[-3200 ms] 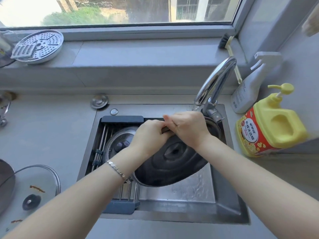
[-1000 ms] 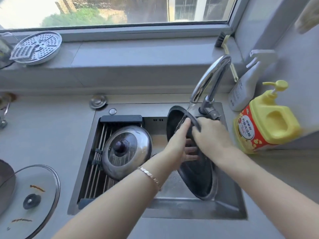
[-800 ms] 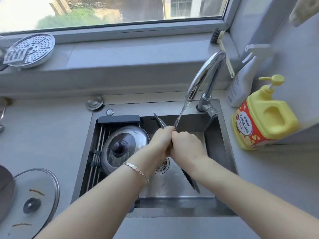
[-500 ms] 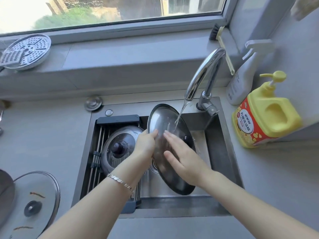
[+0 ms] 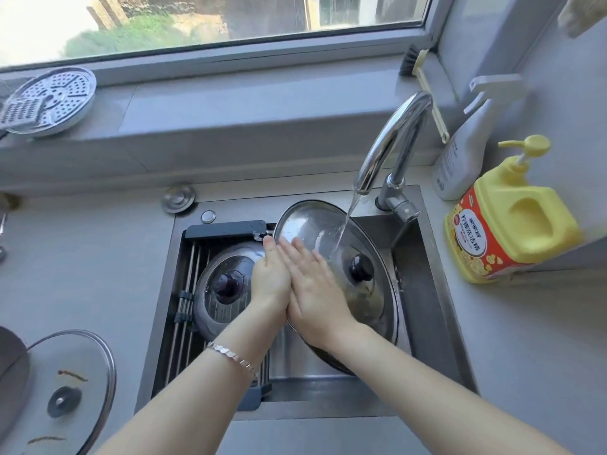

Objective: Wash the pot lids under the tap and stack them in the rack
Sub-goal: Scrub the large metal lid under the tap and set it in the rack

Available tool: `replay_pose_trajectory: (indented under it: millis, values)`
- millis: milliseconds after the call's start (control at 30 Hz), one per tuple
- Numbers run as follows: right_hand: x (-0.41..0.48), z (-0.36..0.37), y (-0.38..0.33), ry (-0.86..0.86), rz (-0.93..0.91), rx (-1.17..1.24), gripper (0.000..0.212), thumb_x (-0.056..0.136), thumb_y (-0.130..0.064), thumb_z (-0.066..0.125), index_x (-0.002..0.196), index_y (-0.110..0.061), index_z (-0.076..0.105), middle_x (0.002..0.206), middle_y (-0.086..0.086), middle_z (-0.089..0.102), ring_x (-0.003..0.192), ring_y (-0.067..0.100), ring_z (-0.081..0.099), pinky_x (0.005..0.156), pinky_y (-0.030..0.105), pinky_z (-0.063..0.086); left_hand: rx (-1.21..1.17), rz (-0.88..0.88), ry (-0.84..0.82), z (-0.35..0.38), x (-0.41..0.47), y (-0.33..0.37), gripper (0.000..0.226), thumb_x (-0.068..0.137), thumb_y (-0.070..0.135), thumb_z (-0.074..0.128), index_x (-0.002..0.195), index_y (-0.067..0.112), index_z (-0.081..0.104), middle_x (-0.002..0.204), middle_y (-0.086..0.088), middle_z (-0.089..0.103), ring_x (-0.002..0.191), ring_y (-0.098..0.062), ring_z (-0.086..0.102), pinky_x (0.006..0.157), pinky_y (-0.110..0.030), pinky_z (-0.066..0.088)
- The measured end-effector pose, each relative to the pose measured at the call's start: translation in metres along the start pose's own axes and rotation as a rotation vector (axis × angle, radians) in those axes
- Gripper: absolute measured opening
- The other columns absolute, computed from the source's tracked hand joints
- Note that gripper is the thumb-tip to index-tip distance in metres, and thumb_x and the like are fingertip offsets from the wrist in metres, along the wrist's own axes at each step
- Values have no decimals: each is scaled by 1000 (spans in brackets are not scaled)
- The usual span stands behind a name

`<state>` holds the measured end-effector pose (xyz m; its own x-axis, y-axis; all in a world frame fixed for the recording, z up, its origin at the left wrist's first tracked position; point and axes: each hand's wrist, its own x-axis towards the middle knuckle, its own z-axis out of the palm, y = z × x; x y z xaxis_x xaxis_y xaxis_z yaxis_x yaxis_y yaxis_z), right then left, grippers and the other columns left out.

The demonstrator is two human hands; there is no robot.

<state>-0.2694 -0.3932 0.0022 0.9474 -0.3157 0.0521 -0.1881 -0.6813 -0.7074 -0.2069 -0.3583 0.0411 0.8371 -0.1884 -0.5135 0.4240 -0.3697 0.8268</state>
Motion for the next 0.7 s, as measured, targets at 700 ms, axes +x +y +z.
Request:
replay_pose_trajectory:
  millis: [700]
  values:
    - [90,-65,71,35,893,452,43,98,-28,28,118,-1,54,126,20,54,118,33,49,103,37,37,351,513,-171,-7,-31,-6,51,100,28,32,50,20,24,42,10,29,42,-5,30,46,-20,25]
